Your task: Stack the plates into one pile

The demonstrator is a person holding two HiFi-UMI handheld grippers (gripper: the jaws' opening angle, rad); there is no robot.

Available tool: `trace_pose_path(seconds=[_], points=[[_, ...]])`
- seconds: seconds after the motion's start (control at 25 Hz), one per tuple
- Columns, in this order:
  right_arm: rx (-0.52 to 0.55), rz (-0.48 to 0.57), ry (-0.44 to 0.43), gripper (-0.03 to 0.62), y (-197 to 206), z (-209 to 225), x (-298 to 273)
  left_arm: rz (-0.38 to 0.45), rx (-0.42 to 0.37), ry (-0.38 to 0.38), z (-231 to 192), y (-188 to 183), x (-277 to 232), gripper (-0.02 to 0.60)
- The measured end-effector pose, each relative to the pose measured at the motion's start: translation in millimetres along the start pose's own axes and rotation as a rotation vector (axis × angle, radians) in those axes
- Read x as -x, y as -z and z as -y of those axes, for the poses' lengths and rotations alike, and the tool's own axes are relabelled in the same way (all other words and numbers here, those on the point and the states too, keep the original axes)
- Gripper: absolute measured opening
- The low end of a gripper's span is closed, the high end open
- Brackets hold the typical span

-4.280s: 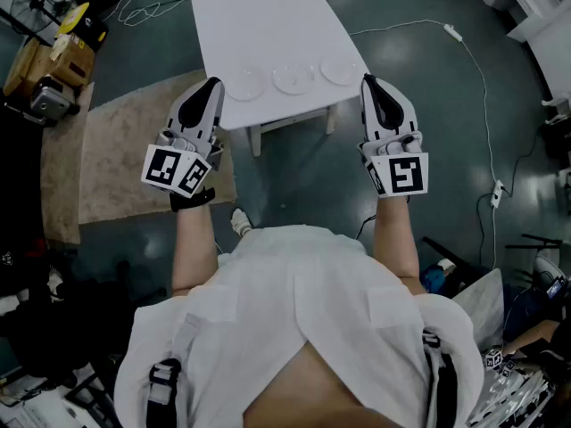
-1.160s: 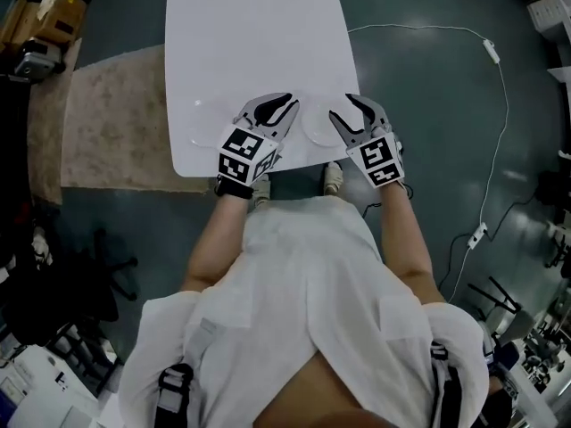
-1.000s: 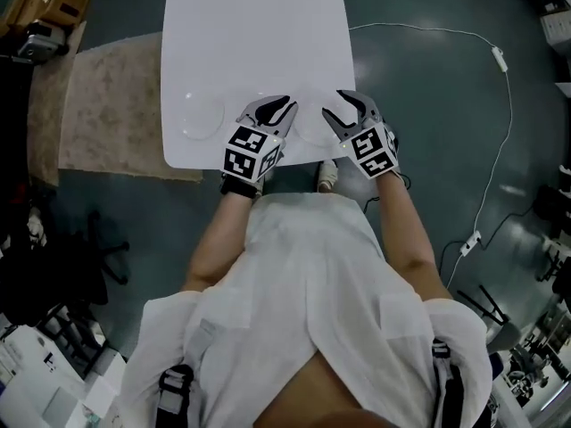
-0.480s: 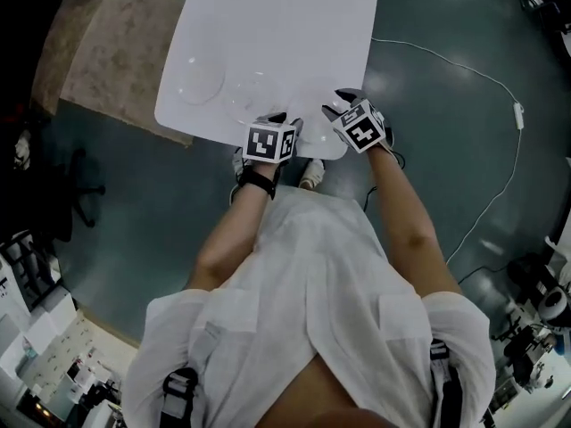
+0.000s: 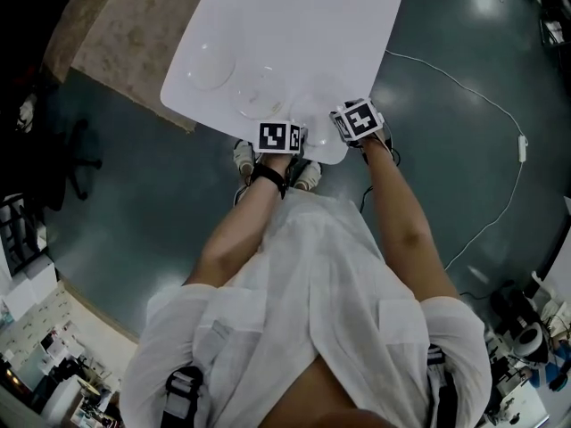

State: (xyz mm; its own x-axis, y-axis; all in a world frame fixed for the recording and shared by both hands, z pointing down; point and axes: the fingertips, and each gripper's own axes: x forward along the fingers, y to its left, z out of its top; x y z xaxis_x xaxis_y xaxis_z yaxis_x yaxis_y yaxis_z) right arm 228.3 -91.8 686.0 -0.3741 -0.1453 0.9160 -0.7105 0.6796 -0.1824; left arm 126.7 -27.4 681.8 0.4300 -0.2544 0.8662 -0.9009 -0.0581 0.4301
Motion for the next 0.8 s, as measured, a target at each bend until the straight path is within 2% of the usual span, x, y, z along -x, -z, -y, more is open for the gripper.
trace_pose_path(seconds=[0.12,0.44,0.52,0.6,0.8], points=[[-0.058,-0.051,-0.015,0.218,8.2,-0.7,-9.1,-0.004,0.022,-0.007,-1.3,2.2,-9.4,0.230],[-0.119,-0.051,-0.007,0.216,15.0,-0.9,-8.0,-0.007,-0.012,-0.052,-0.2,5.9,-11.6,0.219],[-0.112,-0.049,-0.003,0.204,13.2,-1.5,-9.8,-0.015,-0.046,-0.092,-2.6,3.9,-14.2,0.196],[-0.113,-0.056,0.002,0.164,13.5,-4.7,-12.4,-0.015,-0.064,-0.120,-7.0,3.3,-15.7,0.144],[-0.143,-0.072,0.002,0.152,14.3,-10.3,-11.1,0.002,-0.026,-0.090,-12.0,4.3,-9.8,0.126]])
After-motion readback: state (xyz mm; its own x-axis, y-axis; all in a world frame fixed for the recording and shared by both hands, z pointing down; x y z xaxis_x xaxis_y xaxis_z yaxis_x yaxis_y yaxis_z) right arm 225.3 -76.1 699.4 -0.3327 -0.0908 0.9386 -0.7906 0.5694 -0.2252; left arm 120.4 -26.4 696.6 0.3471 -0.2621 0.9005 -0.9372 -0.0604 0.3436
